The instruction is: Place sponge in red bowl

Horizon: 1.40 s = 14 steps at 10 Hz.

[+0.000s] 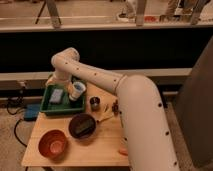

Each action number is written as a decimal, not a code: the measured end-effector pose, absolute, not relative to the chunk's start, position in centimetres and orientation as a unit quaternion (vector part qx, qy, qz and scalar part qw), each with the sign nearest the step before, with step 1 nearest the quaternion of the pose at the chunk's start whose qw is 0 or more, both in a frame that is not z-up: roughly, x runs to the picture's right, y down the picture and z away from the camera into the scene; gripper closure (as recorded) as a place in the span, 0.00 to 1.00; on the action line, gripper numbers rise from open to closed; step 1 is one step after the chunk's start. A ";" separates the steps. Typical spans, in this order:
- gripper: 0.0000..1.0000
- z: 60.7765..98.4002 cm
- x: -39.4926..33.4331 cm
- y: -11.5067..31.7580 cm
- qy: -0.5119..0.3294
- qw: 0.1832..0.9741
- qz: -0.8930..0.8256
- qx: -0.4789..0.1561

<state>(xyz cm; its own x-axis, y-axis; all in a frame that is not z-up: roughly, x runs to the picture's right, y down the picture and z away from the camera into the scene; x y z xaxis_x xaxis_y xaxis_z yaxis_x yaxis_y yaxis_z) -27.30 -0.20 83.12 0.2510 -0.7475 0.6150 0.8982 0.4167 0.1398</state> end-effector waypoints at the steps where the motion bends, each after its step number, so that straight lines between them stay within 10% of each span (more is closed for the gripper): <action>1: 0.20 83.2 -27.8 -0.4 -0.289 0.786 -0.525 -0.150; 14: 0.20 87.9 -31.7 3.8 -0.334 0.811 -0.463 -0.127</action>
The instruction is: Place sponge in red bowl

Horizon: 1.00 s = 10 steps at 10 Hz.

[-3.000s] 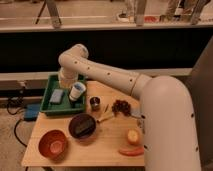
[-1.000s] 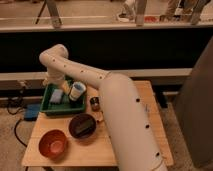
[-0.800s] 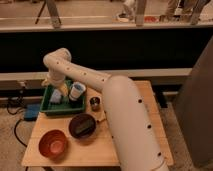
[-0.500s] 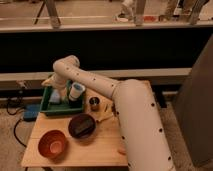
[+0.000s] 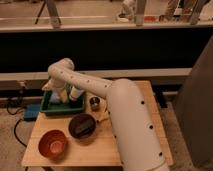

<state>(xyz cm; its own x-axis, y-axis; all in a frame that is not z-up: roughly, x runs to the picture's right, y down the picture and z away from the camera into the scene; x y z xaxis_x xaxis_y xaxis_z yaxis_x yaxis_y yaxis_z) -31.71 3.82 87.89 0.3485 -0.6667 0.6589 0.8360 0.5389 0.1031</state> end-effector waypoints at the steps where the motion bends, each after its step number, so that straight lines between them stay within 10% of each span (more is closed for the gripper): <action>1: 0.20 89.1 -31.2 4.5 -0.327 0.814 -0.461 -0.134; 10: 0.20 92.6 -30.9 6.0 -0.315 0.840 -0.414 -0.154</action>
